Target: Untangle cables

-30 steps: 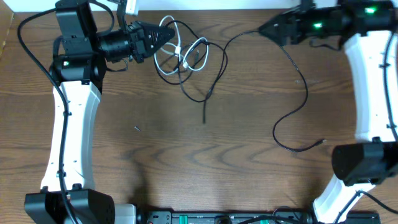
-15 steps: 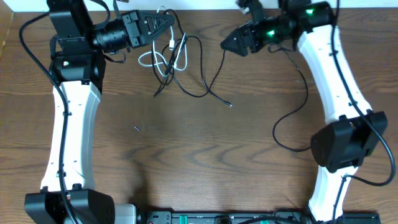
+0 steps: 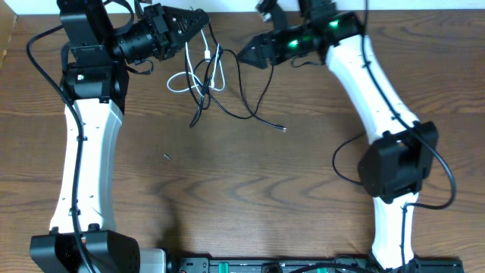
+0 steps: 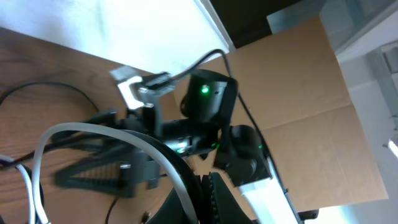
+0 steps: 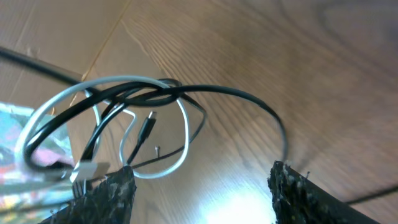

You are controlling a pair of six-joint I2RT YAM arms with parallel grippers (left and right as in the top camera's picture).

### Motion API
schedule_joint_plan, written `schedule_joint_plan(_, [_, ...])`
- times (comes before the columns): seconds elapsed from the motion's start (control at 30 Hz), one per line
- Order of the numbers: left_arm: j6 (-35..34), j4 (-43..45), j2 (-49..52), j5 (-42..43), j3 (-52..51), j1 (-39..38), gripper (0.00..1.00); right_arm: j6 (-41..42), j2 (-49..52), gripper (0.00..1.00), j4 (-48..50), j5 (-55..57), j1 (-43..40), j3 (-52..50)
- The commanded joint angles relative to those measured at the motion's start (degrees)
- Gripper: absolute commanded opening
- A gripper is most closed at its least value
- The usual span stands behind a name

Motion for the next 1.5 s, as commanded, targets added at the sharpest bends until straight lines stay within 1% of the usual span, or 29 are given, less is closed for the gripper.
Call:
schedule_joint_plan(0.0, [-1.64, 0.55, 0.31, -0.63, 0.61, -0.24, 0.08, 10.95, 3.28, 0.65, 1.88, 2.89, 2.36, 0.2])
schedule_joint_plan(0.13, [-1.64, 0.55, 0.31, -0.61, 0.59, -0.24, 0.08, 17.53, 6.4, 0.61, 4.94, 2.95, 4.22, 0.2])
schedule_joint_plan(0.3, [-1.64, 0.55, 0.31, -0.61, 0.59, -0.24, 0.08, 22.25, 9.68, 0.57, 9.9, 3.87, 6.67, 0.2])
schedule_joint_plan(0.4, [-1.62, 0.55, 0.31, -0.61, 0.59, -0.22, 0.08, 24.52, 10.38, 0.53, 9.51, 11.63, 7.56, 0.2])
schedule_joint_plan(0.5, [-0.68, 0.55, 0.31, -0.74, 0.59, -0.02, 0.08, 24.41, 10.6, 0.49, 6.27, 20.48, 7.15, 0.2])
schedule_joint_plan(0.57, [3.13, 0.52, 0.31, -0.85, 0.59, 0.61, 0.08, 22.38, 10.58, 0.46, 3.34, 25.68, 5.84, 0.2])
schedule_joint_plan(0.6, [5.33, 0.5, 0.31, -0.87, 0.59, 1.05, 0.08, 21.44, 10.58, 0.45, 1.97, 27.41, 5.01, 0.2])
schedule_joint_plan(0.67, [9.05, -0.02, 0.31, -1.62, 0.59, 2.25, 0.07, 19.02, 10.58, 0.42, -1.42, 30.1, 2.99, 0.2])
schedule_joint_plan(0.8, [10.49, -2.78, 0.31, -5.07, 0.59, 5.11, 0.08, 14.49, 10.58, 0.39, -8.72, 38.05, -1.6, 0.2])
schedule_joint_plan(0.9, [13.09, -3.96, 0.33, -5.35, 0.59, 7.54, 0.08, 12.17, 10.58, 0.39, -12.92, 43.54, -4.7, 0.2])
schedule_joint_plan(1.03, [15.3, -7.58, 0.33, -6.45, 0.59, 10.86, 0.08, 8.72, 10.58, 0.38, -16.96, 47.34, -8.59, 0.2])
schedule_joint_plan(1.2, [18.88, -12.85, 0.33, -6.64, 0.59, 13.2, 0.08, 6.4, 10.58, 0.33, -19.06, 49.81, -12.87, 0.2])
schedule_joint_plan(1.23, [19.58, -13.7, 0.33, -6.62, 0.59, 13.35, 0.08, 6.19, 10.58, 0.3, -19.37, 49.96, -13.62, 0.2])
schedule_joint_plan(1.37, [22.58, -15.5, 0.33, -6.88, 0.59, 13.35, 0.08, 6.03, 10.58, 0.13, -20.96, 52.57, -16.68, 0.2])
schedule_joint_plan(1.47, [22.75, -16.59, 0.33, -9.38, 0.59, 13.35, 0.08, 3.78, 10.58, 0.01, -21.68, 51.65, -19.15, 0.2])
